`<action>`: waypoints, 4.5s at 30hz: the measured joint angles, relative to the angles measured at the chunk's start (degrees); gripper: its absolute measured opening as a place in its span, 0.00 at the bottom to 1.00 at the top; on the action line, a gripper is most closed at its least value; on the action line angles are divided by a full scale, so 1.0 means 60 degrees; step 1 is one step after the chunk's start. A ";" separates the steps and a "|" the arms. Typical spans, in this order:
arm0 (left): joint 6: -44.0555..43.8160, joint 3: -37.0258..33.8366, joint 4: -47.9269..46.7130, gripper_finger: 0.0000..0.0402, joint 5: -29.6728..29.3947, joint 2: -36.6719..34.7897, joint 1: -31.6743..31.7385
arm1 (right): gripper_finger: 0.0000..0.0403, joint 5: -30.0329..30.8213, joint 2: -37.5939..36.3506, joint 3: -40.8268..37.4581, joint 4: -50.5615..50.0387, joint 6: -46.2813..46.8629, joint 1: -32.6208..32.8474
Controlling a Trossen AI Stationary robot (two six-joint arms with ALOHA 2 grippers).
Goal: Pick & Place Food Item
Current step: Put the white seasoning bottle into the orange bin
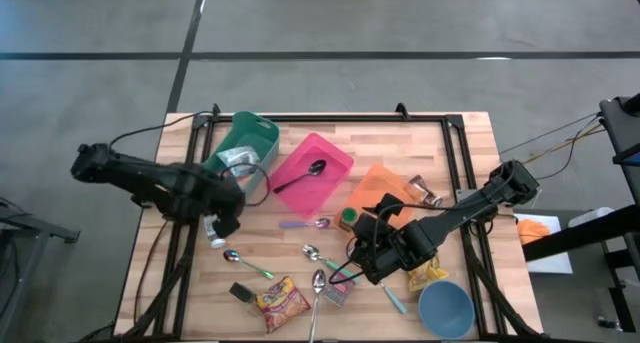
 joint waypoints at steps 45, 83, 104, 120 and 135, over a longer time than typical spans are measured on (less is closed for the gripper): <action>-0.9636 -0.3118 0.2832 0.71 0.0716 0.0006 -0.1537 | 0.67 0.0022 -0.0007 -0.0007 0.0291 -0.1839 -0.0055; -0.9570 -0.4137 0.5317 0.71 0.2012 0.2254 -0.2323 | 0.67 -0.0004 -0.0018 -0.0007 0.0511 -0.2238 -0.0044; -0.8833 -0.4098 0.5840 0.05 0.1641 0.2276 -0.2315 | 0.67 -0.0004 -0.0018 -0.0007 0.0586 -0.2218 -0.0047; -0.3446 -0.1964 0.5905 0.50 0.1983 0.2319 -0.2278 | 0.67 -0.0007 -0.0022 -0.0007 0.0601 -0.2219 -0.0047; 0.2410 -0.0653 0.0742 0.53 0.1312 0.2314 -0.2286 | 0.68 -0.0087 -0.0022 -0.0007 0.0675 -0.2219 -0.0047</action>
